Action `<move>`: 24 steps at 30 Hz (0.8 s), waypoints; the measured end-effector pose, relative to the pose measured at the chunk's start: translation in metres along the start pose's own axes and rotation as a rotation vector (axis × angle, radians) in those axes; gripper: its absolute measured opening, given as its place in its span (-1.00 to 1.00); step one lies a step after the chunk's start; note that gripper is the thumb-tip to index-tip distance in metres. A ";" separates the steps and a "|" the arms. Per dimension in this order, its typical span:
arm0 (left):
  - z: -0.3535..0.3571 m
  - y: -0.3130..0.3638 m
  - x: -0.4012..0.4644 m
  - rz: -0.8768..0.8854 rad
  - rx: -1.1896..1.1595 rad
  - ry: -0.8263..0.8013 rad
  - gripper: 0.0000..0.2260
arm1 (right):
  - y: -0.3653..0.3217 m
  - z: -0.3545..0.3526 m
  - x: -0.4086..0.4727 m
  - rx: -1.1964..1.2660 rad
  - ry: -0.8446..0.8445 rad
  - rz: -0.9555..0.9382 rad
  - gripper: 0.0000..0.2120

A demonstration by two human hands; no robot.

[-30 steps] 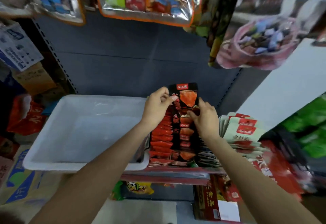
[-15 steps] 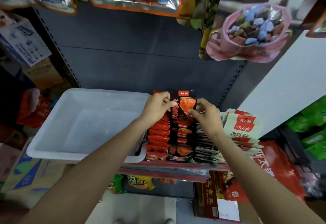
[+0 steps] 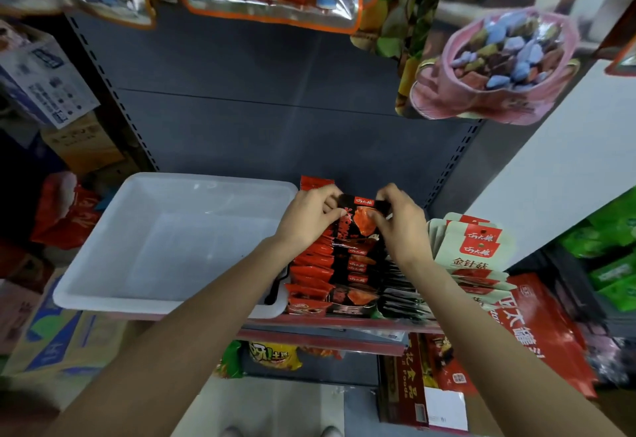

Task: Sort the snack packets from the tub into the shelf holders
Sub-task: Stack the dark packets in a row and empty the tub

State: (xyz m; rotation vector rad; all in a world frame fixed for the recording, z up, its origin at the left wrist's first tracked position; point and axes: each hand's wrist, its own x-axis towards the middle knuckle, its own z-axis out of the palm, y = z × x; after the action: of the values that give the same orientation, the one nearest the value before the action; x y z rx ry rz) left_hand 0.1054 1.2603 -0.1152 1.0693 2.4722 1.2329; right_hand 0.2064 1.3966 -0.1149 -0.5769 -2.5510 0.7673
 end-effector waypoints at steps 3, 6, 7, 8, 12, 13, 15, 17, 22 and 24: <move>-0.001 0.003 -0.002 0.051 -0.052 0.001 -0.84 | 0.000 -0.002 -0.001 -0.033 -0.038 -0.049 -0.88; 0.001 0.002 0.001 0.042 -0.042 0.003 -0.76 | 0.001 -0.004 -0.002 -0.035 -0.041 -0.016 -0.88; 0.003 -0.001 0.002 0.013 -0.047 -0.001 -0.70 | 0.002 -0.004 -0.002 -0.037 -0.033 0.004 -0.87; 0.004 -0.003 0.003 -0.017 -0.049 -0.022 -0.67 | 0.001 -0.004 -0.002 -0.037 -0.025 0.020 -0.87; 0.012 -0.014 0.000 -0.074 0.015 -0.155 -0.84 | -0.001 -0.003 0.000 -0.044 -0.007 0.050 -0.86; 0.013 -0.016 0.000 -0.076 0.035 -0.157 -0.85 | -0.002 -0.003 0.000 -0.055 -0.005 0.045 -0.85; 0.014 -0.018 0.000 -0.077 0.080 -0.166 -0.84 | -0.004 -0.002 0.000 -0.075 -0.014 0.016 -0.84; 0.014 -0.020 0.001 -0.068 0.184 -0.174 -0.80 | -0.005 -0.001 0.001 -0.068 -0.023 0.007 -0.86; 0.019 -0.020 0.004 -0.018 0.386 -0.201 -0.71 | -0.004 -0.003 0.005 -0.010 -0.006 0.068 -0.87; 0.022 -0.017 0.005 0.009 0.434 -0.212 -0.71 | -0.004 -0.004 0.004 0.012 -0.016 0.076 -0.86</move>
State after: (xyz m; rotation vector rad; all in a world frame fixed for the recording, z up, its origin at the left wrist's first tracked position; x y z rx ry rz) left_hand 0.1021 1.2706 -0.1416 1.2322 2.6237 0.5531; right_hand 0.2038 1.3974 -0.1083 -0.6694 -2.5498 0.8155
